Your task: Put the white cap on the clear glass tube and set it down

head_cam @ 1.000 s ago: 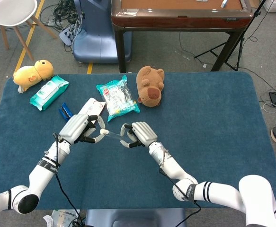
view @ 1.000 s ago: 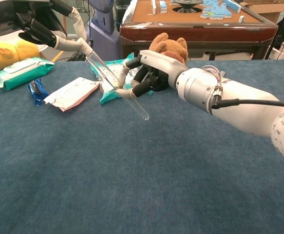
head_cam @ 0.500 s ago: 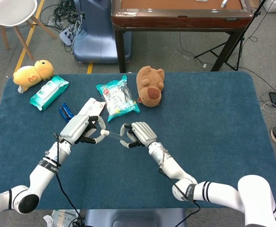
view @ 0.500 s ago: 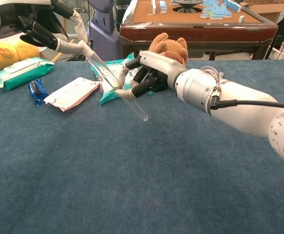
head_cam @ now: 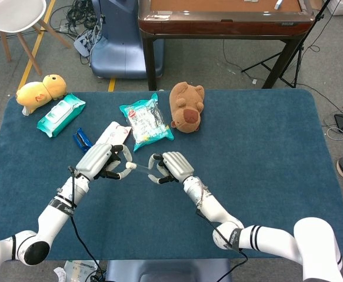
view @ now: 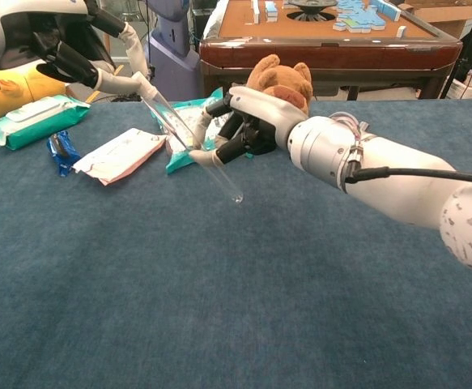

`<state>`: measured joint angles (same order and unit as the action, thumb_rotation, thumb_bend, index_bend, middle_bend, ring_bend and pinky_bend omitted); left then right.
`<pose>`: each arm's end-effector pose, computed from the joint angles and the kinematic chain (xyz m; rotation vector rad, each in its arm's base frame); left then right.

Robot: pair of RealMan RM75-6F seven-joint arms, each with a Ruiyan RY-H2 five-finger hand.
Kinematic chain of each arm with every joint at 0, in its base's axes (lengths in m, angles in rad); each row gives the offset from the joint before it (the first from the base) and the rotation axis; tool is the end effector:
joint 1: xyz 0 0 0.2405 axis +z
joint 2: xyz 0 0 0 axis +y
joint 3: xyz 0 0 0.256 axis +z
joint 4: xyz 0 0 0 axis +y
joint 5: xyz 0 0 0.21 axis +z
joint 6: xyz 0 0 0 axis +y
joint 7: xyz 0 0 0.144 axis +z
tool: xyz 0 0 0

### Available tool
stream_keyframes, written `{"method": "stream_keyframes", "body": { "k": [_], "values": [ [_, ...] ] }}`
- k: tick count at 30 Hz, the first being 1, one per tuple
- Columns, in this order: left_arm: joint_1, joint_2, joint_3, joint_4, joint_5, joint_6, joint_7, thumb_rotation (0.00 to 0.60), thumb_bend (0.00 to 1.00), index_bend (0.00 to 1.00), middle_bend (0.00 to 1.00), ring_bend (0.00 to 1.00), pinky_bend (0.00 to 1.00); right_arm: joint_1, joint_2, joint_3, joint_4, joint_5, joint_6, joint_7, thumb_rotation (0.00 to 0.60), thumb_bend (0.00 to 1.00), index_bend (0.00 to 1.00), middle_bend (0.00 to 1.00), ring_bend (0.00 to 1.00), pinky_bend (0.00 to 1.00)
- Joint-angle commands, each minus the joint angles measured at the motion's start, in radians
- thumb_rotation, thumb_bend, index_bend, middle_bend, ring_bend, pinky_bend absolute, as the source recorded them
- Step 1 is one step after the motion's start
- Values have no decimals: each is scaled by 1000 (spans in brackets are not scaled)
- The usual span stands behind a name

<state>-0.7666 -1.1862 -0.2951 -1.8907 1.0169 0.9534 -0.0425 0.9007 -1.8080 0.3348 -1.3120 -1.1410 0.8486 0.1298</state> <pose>-0.0913 0.3408 0.0866 -1.6995 -1.3482 -1.3066 -0.0479 -0.3598 -0.0771 1.7901 -1.4704 1.3750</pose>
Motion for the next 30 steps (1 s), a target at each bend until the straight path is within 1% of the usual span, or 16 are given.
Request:
{"method": "stream_keyframes", "body": {
  "k": [1,19,22,23,25,27,30],
  "values": [
    [0,-3,0,3,-1,0,-1,600,277,525,1000,1000,1000,0,-2,1,1,-1,1,2,600,500,724,909,984,1000],
    [1,-23,5,16,10,4,-9,600,278,526,1000,1000,1000,2,-8,6,-3,3,4,7,600,509,733,914,987,1000],
    [2,-20,6,17,10,2,-10,600,278,507,1000,1000,1000,-1,-6,4,-4,4,3,6,600,509,733,914,987,1000],
    [2,-15,7,16,9,-3,-12,600,277,478,1000,1000,1000,-2,-4,2,-5,6,3,3,600,510,733,914,987,1000],
    [2,-6,8,15,9,-14,-16,600,277,390,1000,1000,1000,-4,1,0,-7,8,2,-3,600,510,733,914,987,1000],
    [3,6,9,13,10,-25,-24,600,277,262,1000,1000,1000,-5,12,-4,-14,12,-3,-13,600,513,733,915,986,1000],
    [6,19,8,13,13,-31,-34,600,277,121,991,999,1000,-5,43,-15,-33,20,-22,-44,600,518,733,915,987,1000]
  ]
}}
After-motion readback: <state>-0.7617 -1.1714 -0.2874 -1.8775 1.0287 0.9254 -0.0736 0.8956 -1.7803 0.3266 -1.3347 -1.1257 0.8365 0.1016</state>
